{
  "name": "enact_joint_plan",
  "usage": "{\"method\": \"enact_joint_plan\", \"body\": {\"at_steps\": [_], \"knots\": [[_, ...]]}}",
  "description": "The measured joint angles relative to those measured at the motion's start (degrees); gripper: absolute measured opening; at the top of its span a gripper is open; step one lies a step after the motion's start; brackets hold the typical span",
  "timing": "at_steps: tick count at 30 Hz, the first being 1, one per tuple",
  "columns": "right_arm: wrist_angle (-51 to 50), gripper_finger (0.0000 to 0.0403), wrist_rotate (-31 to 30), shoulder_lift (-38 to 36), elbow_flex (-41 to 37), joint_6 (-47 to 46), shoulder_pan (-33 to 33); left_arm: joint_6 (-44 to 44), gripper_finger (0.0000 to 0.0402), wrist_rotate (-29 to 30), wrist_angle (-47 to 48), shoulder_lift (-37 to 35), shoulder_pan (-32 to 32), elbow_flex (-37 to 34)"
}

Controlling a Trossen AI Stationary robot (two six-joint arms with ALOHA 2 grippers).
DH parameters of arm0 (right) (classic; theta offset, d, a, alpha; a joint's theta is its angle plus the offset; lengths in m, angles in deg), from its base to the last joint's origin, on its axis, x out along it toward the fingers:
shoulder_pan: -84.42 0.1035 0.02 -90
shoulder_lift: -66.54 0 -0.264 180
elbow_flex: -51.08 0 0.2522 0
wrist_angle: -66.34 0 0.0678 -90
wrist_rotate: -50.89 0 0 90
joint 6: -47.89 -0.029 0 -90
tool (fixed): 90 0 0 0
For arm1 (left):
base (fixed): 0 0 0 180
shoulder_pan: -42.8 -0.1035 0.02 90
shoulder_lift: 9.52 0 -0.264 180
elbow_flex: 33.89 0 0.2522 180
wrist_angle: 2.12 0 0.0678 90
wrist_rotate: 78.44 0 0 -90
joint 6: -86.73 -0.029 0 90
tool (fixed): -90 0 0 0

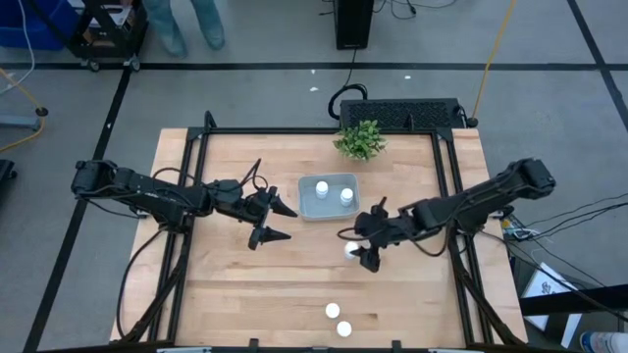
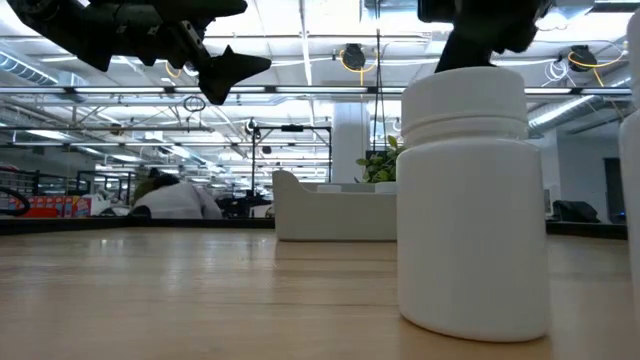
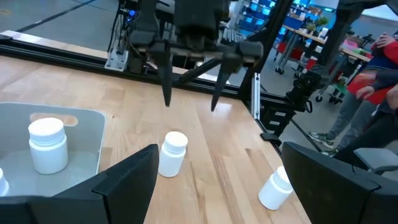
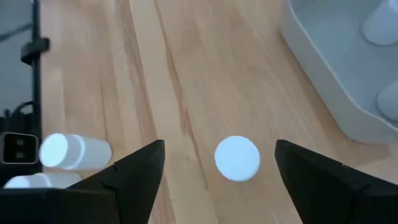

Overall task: Pick and place pill bottles into a basket
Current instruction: Put the white pill bottle into the gray bin

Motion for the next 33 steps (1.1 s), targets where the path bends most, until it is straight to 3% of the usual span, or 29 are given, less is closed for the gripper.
{"method": "enact_joint_plan", "body": {"at_steps": [11,33], "knots": [[1.05,0.0307,1.4,7.94,0.09,0.97,-0.46,-0.04,0.0347,0.0,0.02,0.0,0.0,0.0],[9.46,0.0313,-0.49,8.29,-6.12,2.61,-0.44,-0.46,0.0347,0.21,0.04,0.0,0.0,0.0]]}}
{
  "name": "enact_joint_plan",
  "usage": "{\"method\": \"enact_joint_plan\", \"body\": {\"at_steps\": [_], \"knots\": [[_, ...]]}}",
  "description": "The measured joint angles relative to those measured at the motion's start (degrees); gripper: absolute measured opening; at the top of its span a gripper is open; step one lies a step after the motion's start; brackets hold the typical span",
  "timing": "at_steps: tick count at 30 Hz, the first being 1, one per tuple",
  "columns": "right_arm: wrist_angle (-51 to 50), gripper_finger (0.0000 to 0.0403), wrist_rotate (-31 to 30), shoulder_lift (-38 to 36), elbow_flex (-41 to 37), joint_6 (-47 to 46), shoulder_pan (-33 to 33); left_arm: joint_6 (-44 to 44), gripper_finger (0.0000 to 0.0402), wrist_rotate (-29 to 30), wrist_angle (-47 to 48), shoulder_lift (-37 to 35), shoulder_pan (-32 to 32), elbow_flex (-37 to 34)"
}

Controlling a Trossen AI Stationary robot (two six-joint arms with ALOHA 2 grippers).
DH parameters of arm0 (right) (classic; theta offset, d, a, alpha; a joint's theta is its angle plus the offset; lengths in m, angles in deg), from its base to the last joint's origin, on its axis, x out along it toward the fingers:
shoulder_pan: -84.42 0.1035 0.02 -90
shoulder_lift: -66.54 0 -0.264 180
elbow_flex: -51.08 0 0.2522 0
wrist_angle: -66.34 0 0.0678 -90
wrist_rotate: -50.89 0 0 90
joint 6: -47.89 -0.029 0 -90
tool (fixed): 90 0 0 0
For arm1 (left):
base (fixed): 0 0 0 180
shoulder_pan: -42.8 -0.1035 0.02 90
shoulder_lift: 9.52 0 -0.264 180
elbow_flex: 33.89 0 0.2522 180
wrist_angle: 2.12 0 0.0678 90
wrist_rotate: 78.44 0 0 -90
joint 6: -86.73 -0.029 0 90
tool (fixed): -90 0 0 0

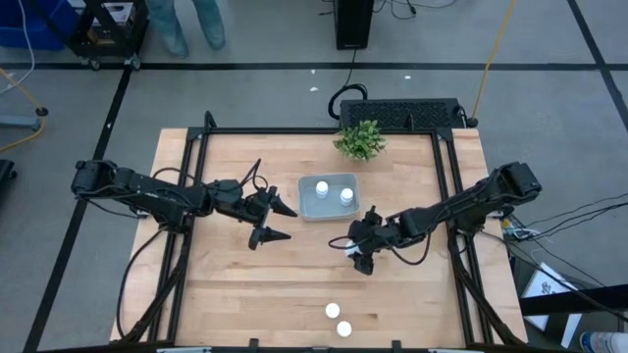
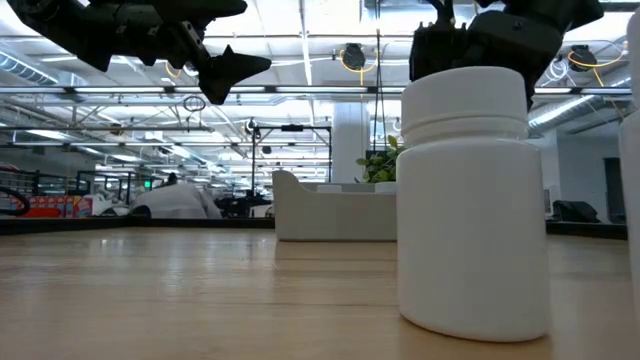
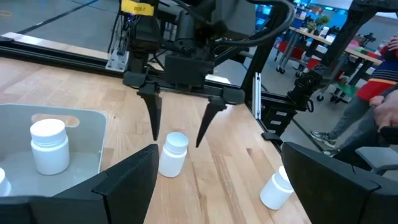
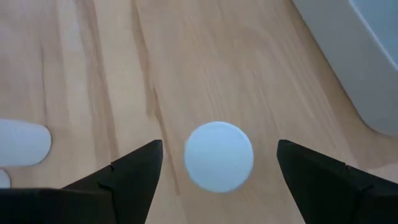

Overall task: Pick and place pill bottles into a basket
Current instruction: Put the white pill bottle into the gray bin

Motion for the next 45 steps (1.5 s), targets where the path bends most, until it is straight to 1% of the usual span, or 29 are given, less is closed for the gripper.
{"method": "enact_joint_plan", "body": {"at_steps": [9,12,16,26,30,34,38,45], "knots": [[1.33,0.0312,0.13,1.87,-1.14,0.82,-0.09,0.0,0.0347,1.3,0.05,-0.02,-0.07,0.02],[2.72,0.0304,-0.72,1.99,-1.2,0.82,-0.11,0.0,0.0347,1.3,0.46,-0.02,-0.07,0.02],[2.75,0.0275,-1.1,2.66,-1.3,0.82,-0.11,0.0,0.0347,1.3,0.5,-0.02,-0.11,0.02],[5.1,0.0183,-1.02,2.8,-1.29,1.48,-0.11,0.0,0.0347,1.37,0.52,-0.02,-0.11,0.02],[5.24,0.0154,-0.02,2.78,-1.29,1.5,-0.11,0.0,0.0347,1.37,0.65,-0.02,-0.11,0.02],[5.22,0.0151,0.08,2.78,-1.29,2.21,-0.11,-0.21,0.0347,1.37,0.81,-0.02,-0.11,0.02],[5.22,0.0159,-0.03,2.72,-1.27,2.81,-0.11,-0.26,0.0347,1.37,0.81,-0.02,-0.11,0.02],[5.49,0.0151,-1.76,0.99,-0.17,6.01,-1.01,-0.56,0.0347,1.35,0.83,-0.02,-0.11,0.02]]}}
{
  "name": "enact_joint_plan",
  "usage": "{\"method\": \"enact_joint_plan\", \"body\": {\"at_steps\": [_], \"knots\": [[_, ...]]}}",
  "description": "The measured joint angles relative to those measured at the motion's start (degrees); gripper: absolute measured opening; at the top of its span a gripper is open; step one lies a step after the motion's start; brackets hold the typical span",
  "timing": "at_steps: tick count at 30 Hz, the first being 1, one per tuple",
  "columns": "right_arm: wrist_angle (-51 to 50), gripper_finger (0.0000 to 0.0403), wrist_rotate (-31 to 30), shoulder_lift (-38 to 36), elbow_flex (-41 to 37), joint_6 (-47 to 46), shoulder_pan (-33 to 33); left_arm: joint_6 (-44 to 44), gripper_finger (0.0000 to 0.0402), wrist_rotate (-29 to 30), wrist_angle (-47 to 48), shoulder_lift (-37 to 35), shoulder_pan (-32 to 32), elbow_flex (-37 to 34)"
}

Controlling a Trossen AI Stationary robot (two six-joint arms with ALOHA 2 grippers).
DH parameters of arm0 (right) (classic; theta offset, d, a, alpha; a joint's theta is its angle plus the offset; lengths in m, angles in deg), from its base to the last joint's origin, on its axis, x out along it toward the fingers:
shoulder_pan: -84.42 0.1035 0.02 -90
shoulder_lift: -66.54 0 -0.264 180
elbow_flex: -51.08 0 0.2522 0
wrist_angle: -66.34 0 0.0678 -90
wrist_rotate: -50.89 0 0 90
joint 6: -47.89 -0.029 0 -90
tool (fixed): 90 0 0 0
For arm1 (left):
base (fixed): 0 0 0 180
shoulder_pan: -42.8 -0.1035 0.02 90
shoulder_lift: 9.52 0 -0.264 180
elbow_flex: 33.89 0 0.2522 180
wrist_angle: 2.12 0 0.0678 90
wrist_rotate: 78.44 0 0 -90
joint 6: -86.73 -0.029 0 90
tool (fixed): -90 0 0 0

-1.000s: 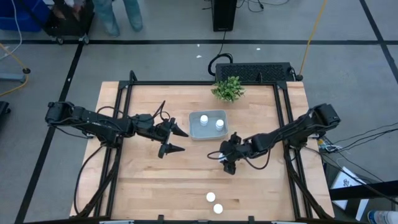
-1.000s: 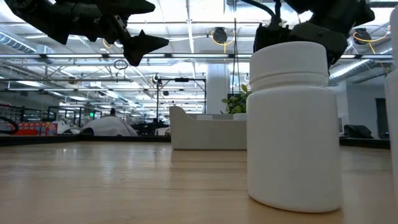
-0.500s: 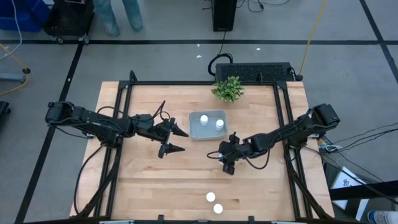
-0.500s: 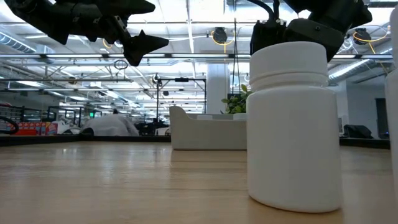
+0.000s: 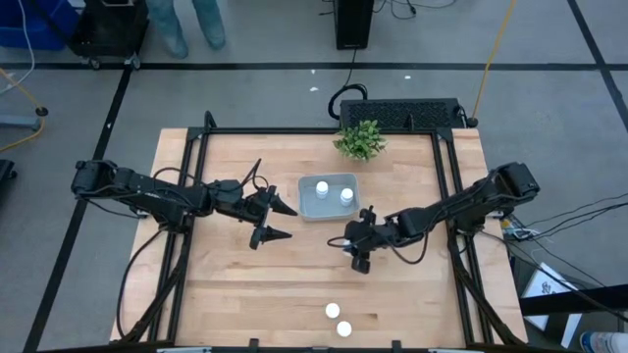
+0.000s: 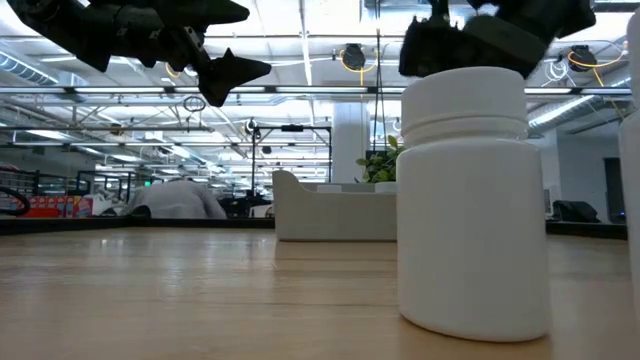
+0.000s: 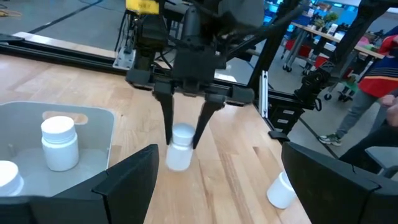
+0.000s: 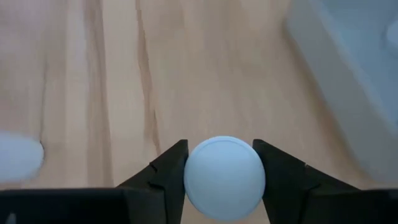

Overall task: Pick and place pill bottles into a basket
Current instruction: Put the white pill bottle into the gray bin

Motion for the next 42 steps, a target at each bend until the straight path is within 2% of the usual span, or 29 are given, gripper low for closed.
{"method": "enact_joint_plan", "body": {"at_steps": [8,25,34,39,42], "knots": [[0.21,0.0153,-1.11,-1.29,2.83,5.9,-2.63,-0.05,0.0347,-0.01,-0.09,0.0,0.0,0.0],[-0.07,0.0156,-0.62,-1.71,9.1,19.62,-14.7,0.12,0.0347,-0.01,-0.04,0.0,0.0,0.0],[-0.49,0.0152,6.99,-1.45,9.13,21.39,-23.85,0.07,0.0347,-0.01,-0.02,0.0,0.03,0.0],[-0.42,0.0153,8.33,-0.26,9.15,22.2,-26.38,0.04,0.0347,-0.01,-0.02,0.0,0.04,0.0],[-0.02,0.0151,11.17,1.17,9.15,22.19,-27.23,0.02,0.0347,-0.01,-0.02,0.0,0.04,0.0]]}}
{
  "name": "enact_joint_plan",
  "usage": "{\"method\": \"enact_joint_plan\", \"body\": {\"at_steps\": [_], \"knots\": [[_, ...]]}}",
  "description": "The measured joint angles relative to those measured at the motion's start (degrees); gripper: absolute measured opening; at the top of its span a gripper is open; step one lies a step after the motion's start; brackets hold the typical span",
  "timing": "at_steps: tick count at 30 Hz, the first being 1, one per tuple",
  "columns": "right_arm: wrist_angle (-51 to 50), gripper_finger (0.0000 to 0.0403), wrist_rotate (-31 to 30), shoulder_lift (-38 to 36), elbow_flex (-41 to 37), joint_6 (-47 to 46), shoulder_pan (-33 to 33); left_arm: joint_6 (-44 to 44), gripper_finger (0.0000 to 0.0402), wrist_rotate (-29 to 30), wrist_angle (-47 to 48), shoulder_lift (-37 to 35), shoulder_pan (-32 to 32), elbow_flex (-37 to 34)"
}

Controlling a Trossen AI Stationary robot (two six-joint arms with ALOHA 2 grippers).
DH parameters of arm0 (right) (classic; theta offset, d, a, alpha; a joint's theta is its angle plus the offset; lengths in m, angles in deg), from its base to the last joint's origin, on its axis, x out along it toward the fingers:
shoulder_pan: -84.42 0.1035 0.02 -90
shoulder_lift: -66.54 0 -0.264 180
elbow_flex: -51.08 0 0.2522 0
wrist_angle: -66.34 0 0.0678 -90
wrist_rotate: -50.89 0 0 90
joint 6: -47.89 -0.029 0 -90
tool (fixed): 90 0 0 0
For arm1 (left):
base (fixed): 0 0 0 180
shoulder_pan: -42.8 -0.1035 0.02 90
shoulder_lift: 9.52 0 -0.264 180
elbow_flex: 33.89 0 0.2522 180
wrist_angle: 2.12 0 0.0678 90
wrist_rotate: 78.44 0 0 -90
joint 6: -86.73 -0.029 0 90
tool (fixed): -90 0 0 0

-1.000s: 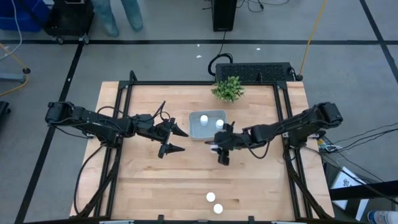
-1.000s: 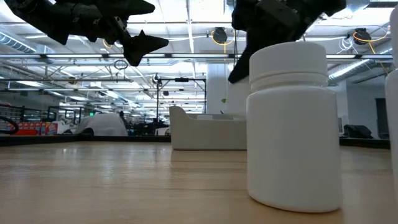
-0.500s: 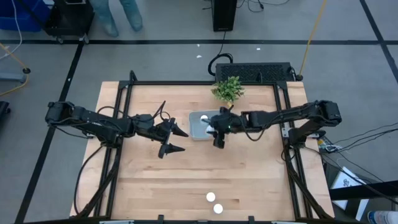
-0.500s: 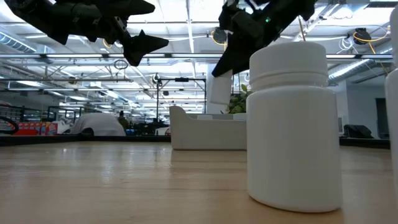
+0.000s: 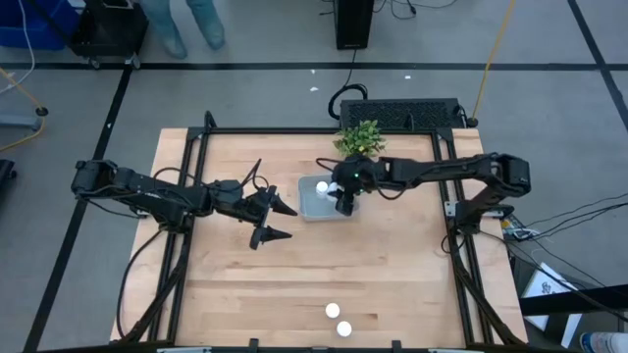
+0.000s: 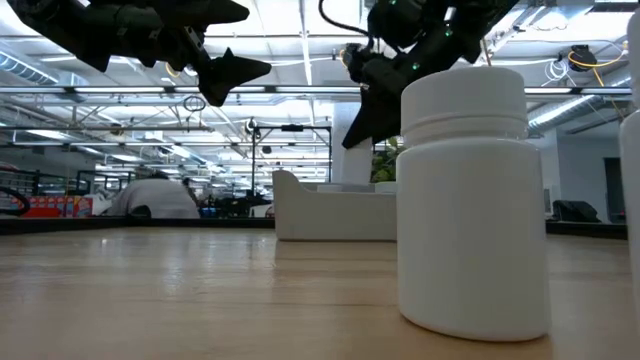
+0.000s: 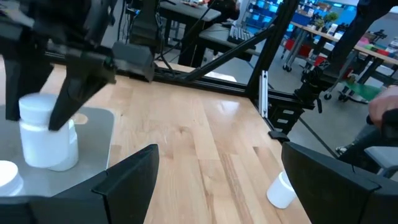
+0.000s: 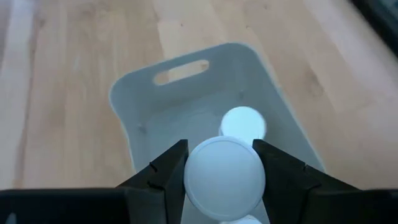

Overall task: Pick and place pill bottles into a basket
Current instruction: Put the white pill bottle into the gray bin

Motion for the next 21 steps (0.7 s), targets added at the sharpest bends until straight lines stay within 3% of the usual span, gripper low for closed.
{"method": "enact_joint_plan", "body": {"at_steps": [21], "knots": [[2.97,0.0152,1.35,10.01,0.0,2.59,-3.23,-0.07,0.0347,0.0,0.1,0.0,-0.04,0.0]]}}
